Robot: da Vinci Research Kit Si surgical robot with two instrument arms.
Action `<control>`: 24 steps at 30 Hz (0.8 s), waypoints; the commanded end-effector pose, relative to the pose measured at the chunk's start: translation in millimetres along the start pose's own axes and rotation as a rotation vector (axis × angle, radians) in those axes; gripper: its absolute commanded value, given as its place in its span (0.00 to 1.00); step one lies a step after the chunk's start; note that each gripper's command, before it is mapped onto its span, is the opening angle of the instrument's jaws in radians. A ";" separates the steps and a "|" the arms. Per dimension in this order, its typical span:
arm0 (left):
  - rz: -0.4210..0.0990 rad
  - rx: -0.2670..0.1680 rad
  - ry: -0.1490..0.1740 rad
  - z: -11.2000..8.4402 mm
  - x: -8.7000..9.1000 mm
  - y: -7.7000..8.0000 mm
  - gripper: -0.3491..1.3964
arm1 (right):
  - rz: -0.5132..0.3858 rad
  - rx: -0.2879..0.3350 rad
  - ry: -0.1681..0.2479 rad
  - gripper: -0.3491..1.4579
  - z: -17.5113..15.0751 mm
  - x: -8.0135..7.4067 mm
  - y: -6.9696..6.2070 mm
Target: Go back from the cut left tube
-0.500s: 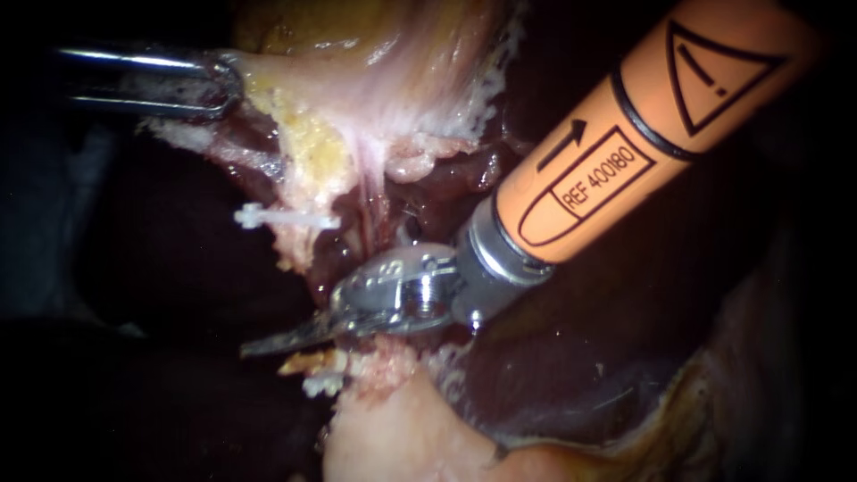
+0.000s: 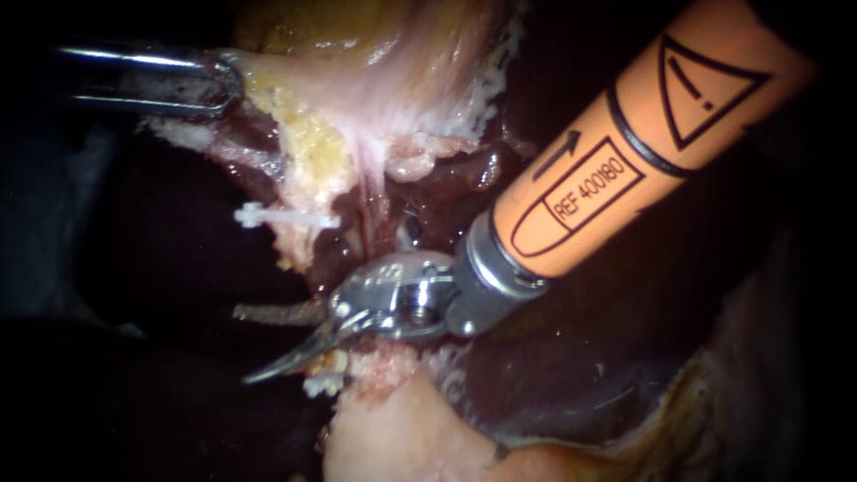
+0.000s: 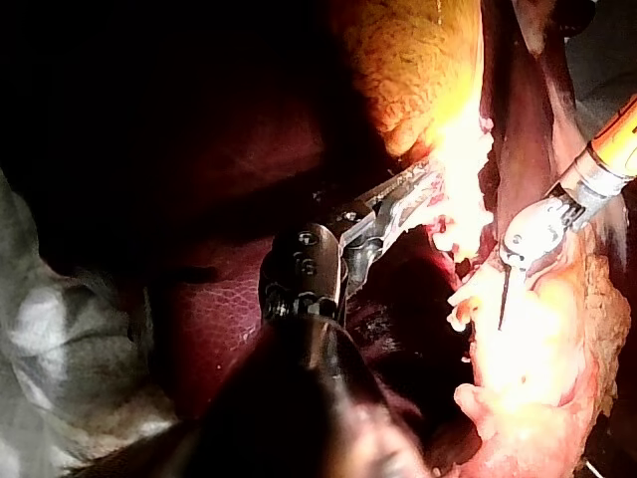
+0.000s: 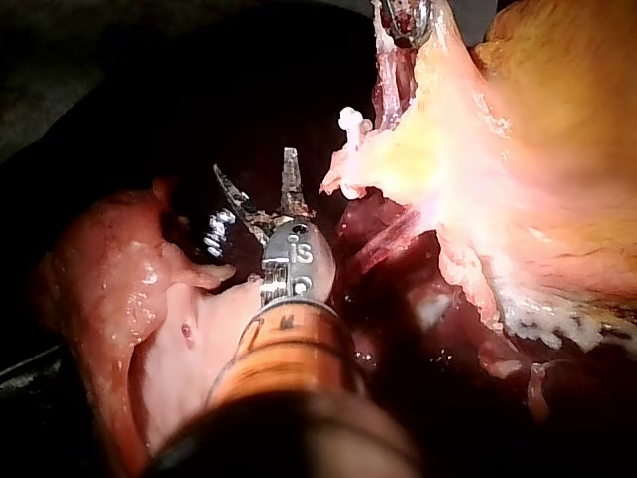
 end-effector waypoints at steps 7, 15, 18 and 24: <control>0.000 -0.001 0.000 -0.1 0.0 -0.1 0.00 | -0.036 -0.126 -0.049 0.99 -3.8 -0.9 -2.2; 0.001 -0.001 -0.001 -0.1 -0.1 -0.3 0.00 | -0.151 -0.310 -0.135 0.99 -14.4 -0.7 -6.0; 0.001 -0.001 -0.001 0.0 -0.1 -0.3 0.00 | -0.180 -0.353 -0.146 0.99 -18.6 -0.7 -6.7; 0.001 -0.001 -0.001 0.0 -0.1 -0.4 0.00 | -0.227 -0.425 -0.191 0.99 -23.9 -1.7 -7.6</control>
